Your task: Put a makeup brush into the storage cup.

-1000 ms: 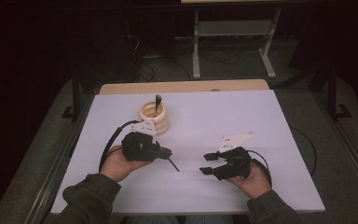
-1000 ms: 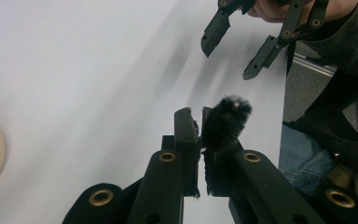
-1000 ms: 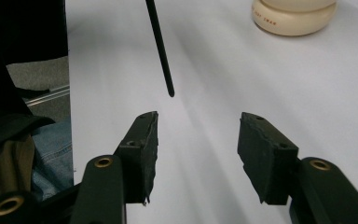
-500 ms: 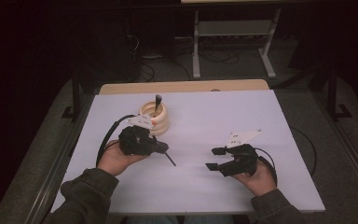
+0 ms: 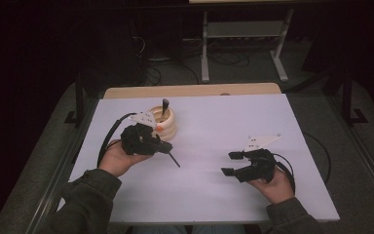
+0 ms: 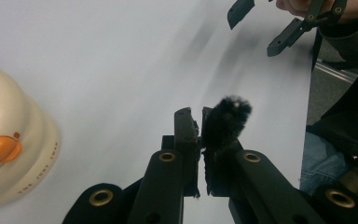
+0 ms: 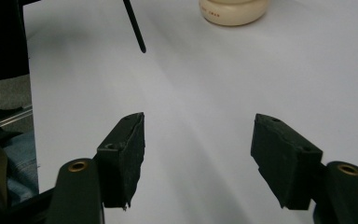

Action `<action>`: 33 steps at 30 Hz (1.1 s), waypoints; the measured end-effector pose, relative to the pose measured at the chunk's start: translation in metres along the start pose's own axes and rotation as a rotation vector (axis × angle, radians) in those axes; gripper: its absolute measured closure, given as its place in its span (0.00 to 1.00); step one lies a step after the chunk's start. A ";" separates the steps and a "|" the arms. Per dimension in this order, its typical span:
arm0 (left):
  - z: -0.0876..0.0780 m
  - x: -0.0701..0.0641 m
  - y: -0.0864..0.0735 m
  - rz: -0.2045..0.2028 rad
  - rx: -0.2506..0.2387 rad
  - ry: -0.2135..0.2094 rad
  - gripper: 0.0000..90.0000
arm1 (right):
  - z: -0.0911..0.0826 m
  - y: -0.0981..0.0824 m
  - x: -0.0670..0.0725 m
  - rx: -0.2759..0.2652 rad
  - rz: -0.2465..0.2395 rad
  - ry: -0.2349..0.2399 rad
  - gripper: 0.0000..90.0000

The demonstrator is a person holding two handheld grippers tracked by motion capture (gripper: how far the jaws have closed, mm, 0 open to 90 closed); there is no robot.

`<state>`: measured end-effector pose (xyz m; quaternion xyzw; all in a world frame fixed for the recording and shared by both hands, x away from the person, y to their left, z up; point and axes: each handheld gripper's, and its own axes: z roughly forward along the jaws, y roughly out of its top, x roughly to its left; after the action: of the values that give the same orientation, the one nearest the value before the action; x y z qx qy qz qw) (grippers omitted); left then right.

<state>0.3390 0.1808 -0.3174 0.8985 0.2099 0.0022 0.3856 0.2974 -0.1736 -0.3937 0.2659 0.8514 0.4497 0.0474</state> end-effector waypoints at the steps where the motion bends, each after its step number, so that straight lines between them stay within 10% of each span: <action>1: 0.000 0.000 0.001 -0.010 0.002 -0.001 0.94 | 0.000 0.000 -0.001 -0.006 0.004 -0.004 0.36; 33: -0.046 0.037 0.040 -0.052 0.005 0.038 0.95 | -0.009 -0.004 -0.009 -0.019 0.027 -0.050 0.30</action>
<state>0.3795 0.2024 -0.2629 0.8936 0.2403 0.0088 0.3790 0.3002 -0.1869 -0.3931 0.2880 0.8419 0.4516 0.0651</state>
